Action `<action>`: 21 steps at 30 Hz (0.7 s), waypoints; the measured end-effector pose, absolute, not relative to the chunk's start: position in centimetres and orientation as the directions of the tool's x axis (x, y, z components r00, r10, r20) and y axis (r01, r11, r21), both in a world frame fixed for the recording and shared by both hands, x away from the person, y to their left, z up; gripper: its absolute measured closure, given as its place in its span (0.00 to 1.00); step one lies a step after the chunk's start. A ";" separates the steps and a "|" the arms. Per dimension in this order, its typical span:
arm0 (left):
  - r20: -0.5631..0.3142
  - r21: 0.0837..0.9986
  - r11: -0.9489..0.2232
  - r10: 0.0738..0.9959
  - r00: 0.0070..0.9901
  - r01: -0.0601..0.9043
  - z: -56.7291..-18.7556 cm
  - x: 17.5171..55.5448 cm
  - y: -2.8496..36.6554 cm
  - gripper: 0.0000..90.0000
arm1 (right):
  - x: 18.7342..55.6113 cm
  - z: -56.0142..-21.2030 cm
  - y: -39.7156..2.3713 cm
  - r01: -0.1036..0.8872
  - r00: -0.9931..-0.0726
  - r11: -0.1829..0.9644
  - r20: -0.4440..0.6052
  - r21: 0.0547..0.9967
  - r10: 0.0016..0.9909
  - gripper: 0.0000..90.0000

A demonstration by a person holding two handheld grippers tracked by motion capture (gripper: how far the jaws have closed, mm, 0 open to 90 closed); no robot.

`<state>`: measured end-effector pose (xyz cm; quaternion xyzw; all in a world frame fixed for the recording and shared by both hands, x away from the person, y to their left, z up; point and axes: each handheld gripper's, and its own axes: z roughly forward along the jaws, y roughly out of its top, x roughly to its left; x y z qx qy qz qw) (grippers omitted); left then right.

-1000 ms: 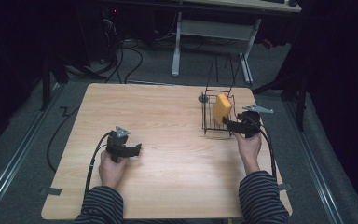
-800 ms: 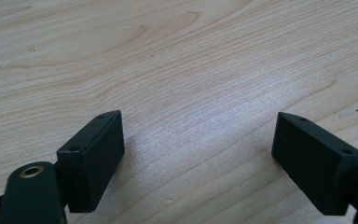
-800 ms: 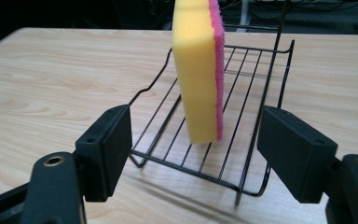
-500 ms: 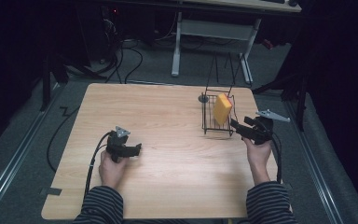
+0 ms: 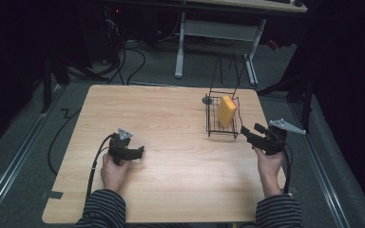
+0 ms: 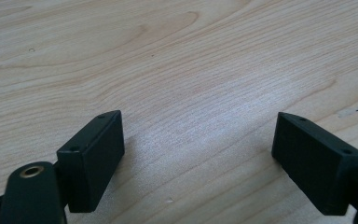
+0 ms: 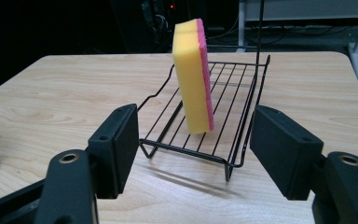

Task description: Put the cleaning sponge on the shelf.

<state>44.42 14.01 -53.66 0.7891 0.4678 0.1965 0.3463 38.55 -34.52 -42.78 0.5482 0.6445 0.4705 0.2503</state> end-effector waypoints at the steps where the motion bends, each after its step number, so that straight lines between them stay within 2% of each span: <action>1: -0.014 0.730 -0.323 0.874 0.485 0.602 -53.7 44.4 14.0 0.20 | 38.3 -42.8 -34.6 0.466 -0.274 -0.043 0.191 0.884 0.943 0.37; 21: -0.013 0.730 -0.323 0.875 0.485 0.602 -53.7 44.4 14.0 0.19 | 34.7 -43.5 -34.3 0.435 -0.298 -0.038 0.184 0.900 0.937 0.39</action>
